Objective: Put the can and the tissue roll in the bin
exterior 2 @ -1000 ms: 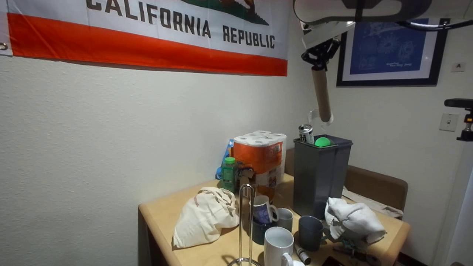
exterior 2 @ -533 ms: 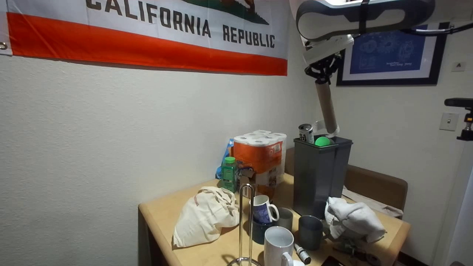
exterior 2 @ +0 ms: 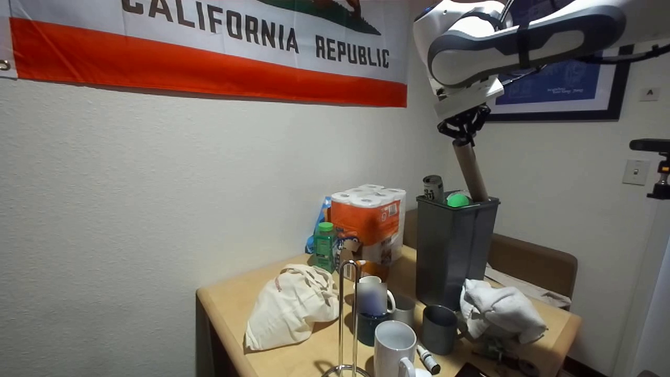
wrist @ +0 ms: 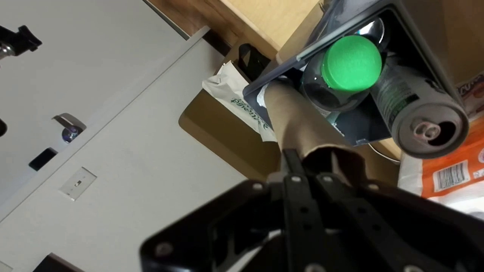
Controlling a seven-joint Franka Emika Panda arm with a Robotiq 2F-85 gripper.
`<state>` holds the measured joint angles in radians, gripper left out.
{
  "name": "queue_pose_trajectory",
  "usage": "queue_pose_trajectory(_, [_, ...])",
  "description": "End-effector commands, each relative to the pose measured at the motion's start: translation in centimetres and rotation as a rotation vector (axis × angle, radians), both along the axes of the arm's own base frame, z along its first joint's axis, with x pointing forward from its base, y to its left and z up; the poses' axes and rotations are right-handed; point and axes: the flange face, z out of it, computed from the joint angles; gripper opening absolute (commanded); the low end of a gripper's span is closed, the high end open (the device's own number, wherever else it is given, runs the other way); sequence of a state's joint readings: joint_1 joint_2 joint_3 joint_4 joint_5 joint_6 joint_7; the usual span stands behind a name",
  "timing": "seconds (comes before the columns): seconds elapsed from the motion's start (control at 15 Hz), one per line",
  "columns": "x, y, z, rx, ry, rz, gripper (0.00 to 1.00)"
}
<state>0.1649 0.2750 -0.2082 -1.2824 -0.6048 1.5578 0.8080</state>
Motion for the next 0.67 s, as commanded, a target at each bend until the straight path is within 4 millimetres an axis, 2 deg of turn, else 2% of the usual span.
queue_pose_trajectory(0.0, [-1.7,-0.7,-2.0,0.030,-0.037,0.012,0.00])
queue_pose_trajectory(0.27, [-2.1,-0.9,-3.8,0.048,-0.051,0.034,0.00])
queue_pose_trajectory(0.53, [-2.4,-0.8,-4.4,0.067,-0.077,0.062,0.00])
queue_pose_trajectory(0.6, [-2.4,-0.7,-4.5,0.074,-0.081,0.071,0.26])
